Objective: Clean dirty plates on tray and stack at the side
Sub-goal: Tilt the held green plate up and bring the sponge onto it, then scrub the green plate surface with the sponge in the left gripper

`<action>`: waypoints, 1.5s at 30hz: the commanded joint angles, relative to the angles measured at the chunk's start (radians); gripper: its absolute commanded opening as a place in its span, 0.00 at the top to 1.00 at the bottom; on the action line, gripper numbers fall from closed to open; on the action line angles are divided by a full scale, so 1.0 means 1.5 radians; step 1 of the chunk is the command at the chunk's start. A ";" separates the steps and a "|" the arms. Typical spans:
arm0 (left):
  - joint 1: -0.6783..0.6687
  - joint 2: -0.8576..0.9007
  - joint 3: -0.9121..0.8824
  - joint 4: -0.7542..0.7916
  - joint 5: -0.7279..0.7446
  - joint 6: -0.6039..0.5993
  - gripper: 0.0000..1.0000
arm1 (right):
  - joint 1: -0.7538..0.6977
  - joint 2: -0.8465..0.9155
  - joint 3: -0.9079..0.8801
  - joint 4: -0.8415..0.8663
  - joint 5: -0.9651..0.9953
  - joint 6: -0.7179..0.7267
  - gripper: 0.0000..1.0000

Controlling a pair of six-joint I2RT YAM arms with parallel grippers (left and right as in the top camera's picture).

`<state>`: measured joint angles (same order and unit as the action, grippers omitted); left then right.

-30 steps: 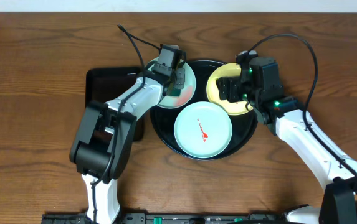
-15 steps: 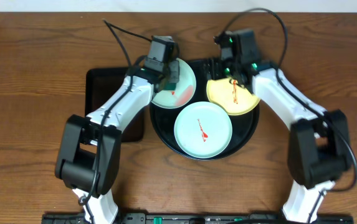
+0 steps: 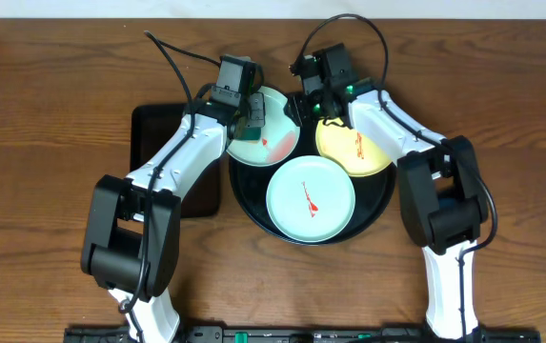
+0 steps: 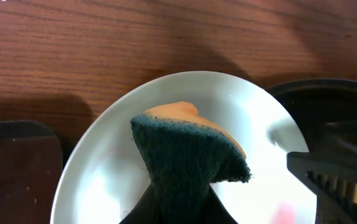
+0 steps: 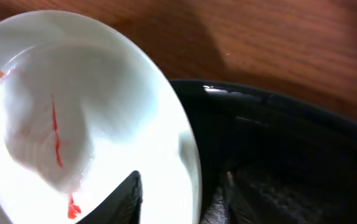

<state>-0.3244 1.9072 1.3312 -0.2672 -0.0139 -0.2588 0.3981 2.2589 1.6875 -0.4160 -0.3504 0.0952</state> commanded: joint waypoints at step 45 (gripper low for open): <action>-0.024 0.078 0.005 0.048 -0.020 -0.081 0.93 | 0.005 -0.069 0.013 -0.071 0.023 0.218 0.99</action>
<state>-0.3599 2.0167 1.3312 -0.2192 -0.0296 -0.3428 0.3969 2.1777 1.6897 -0.5167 -0.3164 0.3992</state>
